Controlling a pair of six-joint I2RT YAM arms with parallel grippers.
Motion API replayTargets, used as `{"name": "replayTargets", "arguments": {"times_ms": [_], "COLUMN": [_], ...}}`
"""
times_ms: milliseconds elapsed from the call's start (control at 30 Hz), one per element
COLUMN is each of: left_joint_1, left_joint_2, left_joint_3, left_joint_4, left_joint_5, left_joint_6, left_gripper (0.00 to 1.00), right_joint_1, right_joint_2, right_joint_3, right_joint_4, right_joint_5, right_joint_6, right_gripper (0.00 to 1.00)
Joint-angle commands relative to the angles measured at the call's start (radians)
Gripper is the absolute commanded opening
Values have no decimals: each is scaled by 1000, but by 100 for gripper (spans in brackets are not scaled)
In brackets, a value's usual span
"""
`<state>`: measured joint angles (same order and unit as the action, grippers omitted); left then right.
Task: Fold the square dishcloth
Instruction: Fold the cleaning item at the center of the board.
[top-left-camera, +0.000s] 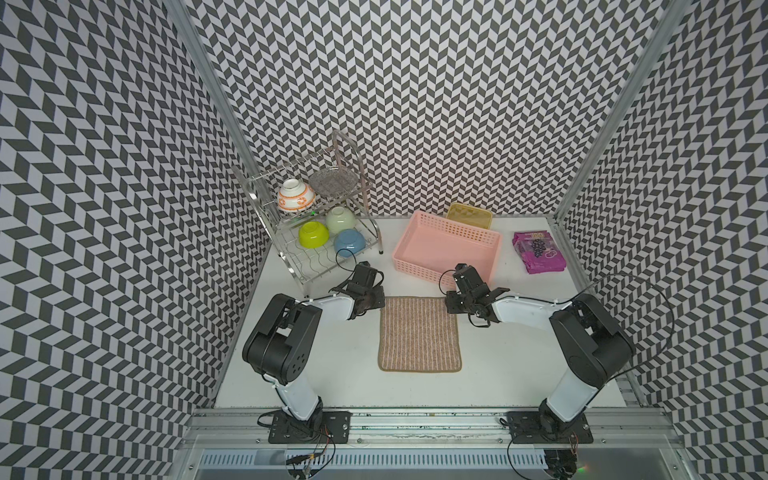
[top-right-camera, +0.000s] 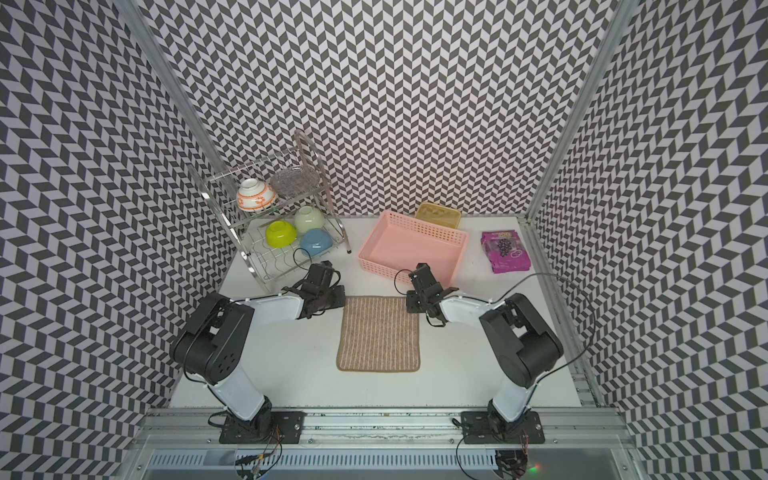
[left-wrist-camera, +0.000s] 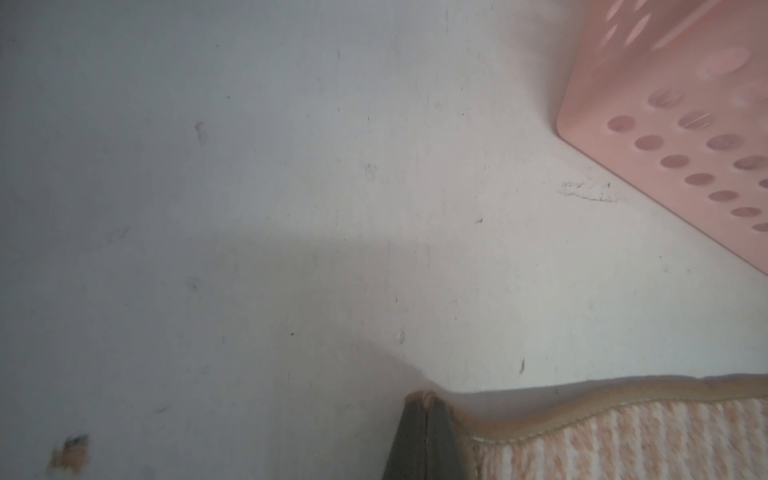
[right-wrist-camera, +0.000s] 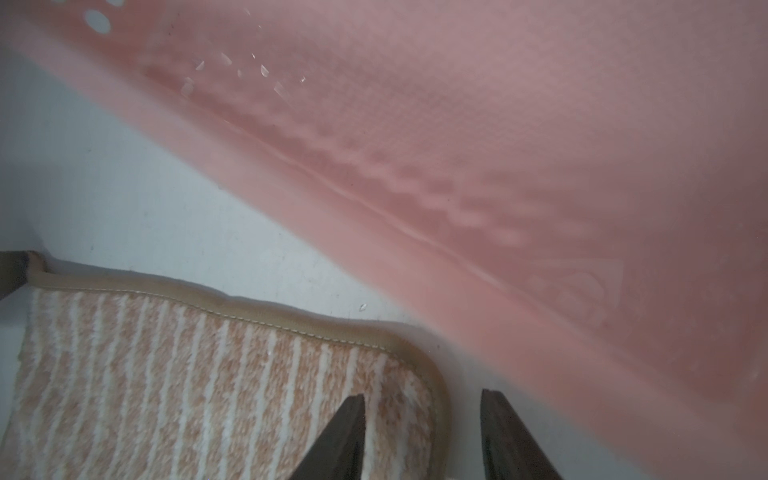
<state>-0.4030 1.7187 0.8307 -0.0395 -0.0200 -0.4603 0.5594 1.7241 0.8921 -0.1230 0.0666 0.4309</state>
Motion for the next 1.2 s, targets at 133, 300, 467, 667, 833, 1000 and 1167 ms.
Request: {"name": "replayTargets", "arguments": {"times_ms": [133,300,467,667,833,1000,1167], "left_joint_1": [2,3,3,4,3,3,3], "left_joint_2": [-9,-13,-18,-28,-74,-162,-264], "left_joint_3": [-2,-2,-5,-10,-19,-44,-96], "left_joint_4": [-5,-5,-2,13,49,106,165], "left_joint_5": [5,4,5,7,19,22,24], "left_joint_6": [12,11,9,8,23,31,29], "left_gripper": [0,0,0,0,0,0,0], "right_joint_1": [1,1,1,1,1,7,19], "right_joint_2": [19,44,58,62,42,-26,-116], "right_joint_3": [7,19,18,29,39,21,-18], "right_joint_4": [70,69,66,70,72,94,131], "right_joint_5": [-21,-23,-13,-10,-8,-8,-5], "right_joint_6": [-2,-7,-5,-17,-33,-50,-64], "right_gripper": [43,39,37,20,2,0,0]}}
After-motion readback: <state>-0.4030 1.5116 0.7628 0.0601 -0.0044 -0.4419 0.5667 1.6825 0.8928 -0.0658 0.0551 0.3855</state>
